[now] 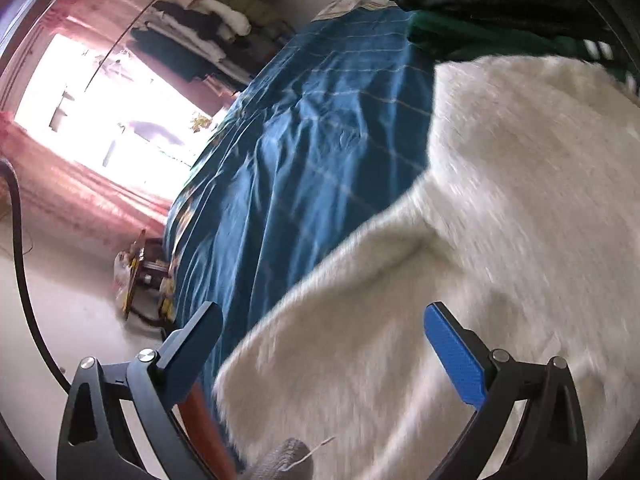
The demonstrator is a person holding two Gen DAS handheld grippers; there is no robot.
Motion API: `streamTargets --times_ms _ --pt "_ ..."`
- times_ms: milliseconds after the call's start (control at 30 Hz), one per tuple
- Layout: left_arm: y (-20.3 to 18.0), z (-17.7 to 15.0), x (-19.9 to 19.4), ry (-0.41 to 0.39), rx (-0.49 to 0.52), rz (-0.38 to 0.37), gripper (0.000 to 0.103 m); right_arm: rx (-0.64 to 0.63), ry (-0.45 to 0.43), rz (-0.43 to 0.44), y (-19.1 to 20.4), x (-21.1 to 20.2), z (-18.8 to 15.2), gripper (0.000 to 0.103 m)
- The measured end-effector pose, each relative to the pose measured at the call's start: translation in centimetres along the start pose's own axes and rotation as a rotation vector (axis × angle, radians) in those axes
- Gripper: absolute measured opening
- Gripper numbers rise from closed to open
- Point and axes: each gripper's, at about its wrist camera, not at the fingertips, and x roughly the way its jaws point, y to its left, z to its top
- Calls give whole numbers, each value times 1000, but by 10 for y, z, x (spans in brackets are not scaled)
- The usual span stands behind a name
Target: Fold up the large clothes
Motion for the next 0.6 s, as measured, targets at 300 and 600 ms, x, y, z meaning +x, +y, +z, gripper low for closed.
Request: streamTargets --times_ms 300,600 --pt "-58 -109 -85 14 216 112 103 26 113 -94 -104 -2 -95 72" --pt "-113 -253 -182 -1 510 82 103 126 189 -160 -183 -4 -147 72"
